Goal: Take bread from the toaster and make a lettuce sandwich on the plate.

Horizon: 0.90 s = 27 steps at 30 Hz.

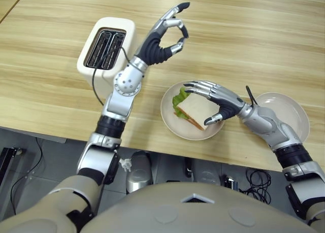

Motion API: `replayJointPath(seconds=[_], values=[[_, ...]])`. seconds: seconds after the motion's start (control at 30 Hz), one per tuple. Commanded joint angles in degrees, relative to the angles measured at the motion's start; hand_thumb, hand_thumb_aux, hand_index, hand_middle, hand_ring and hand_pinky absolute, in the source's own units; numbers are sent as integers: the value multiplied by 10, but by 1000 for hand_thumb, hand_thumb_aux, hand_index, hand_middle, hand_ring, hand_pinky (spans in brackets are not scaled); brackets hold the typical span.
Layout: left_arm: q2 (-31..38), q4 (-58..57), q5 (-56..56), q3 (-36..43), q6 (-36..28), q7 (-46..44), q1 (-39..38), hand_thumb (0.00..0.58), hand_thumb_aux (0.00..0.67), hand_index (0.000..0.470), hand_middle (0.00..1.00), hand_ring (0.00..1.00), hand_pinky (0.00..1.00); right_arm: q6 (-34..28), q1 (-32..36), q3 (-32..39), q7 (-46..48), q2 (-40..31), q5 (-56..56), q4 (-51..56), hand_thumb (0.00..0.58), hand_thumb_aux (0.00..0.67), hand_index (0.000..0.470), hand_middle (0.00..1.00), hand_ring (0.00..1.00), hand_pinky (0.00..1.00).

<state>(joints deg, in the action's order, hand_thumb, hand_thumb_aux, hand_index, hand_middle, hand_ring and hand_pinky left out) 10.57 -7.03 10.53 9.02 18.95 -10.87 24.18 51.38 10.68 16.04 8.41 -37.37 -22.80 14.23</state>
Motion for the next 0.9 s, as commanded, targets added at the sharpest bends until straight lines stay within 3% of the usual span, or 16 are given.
replayJointPath(seconds=[0.03, 0.07, 0.1, 0.13, 0.17, 0.33, 0.5, 0.67, 0.9], values=[[10, 87, -22, -19, -32, -11, -34, 580, 670, 460, 1000, 1000, 1000, -14, 6, -35, 26, -3, 90, -38, 489, 405, 278, 0, 0, 0], [12, 113, -32, -22, -41, -17, -47, 580, 670, 460, 1000, 1000, 1000, -30, 4, -40, 41, 0, 145, -48, 580, 659, 453, 0, 0, 0], [15, 139, -44, -21, -51, -28, -61, 580, 670, 460, 1000, 1000, 1000, -53, -1, -44, 61, 5, 208, -60, 580, 659, 453, 0, 0, 0], [18, 163, -61, -18, -62, -42, -78, 580, 670, 460, 1000, 1000, 1000, -80, -8, -47, 84, 11, 275, -72, 580, 670, 460, 204, 204, 204], [21, 188, -92, -13, -78, -63, -100, 580, 670, 460, 1000, 1000, 1000, -109, -18, -53, 110, 15, 336, -80, 580, 670, 460, 1000, 1000, 1000], [67, 272, -238, 6, -148, -184, -211, 580, 670, 460, 1000, 1000, 1000, -234, -57, -112, 222, 27, 532, -79, 580, 670, 460, 1000, 1000, 1000], [142, 298, -289, 3, -176, -269, -306, 580, 670, 460, 1000, 1000, 1000, -336, -110, -151, 374, -2, 620, -85, 580, 670, 460, 1000, 1000, 1000], [210, 272, -240, 12, -167, -311, -354, 580, 670, 460, 1000, 1000, 1000, -365, -174, -134, 532, -65, 581, -80, 580, 670, 460, 1000, 1000, 1000], [253, 174, -47, 68, -89, -279, -340, 580, 670, 460, 1000, 1000, 1000, -360, -212, -96, 594, -100, 458, -80, 580, 670, 460, 1000, 1000, 1000]])
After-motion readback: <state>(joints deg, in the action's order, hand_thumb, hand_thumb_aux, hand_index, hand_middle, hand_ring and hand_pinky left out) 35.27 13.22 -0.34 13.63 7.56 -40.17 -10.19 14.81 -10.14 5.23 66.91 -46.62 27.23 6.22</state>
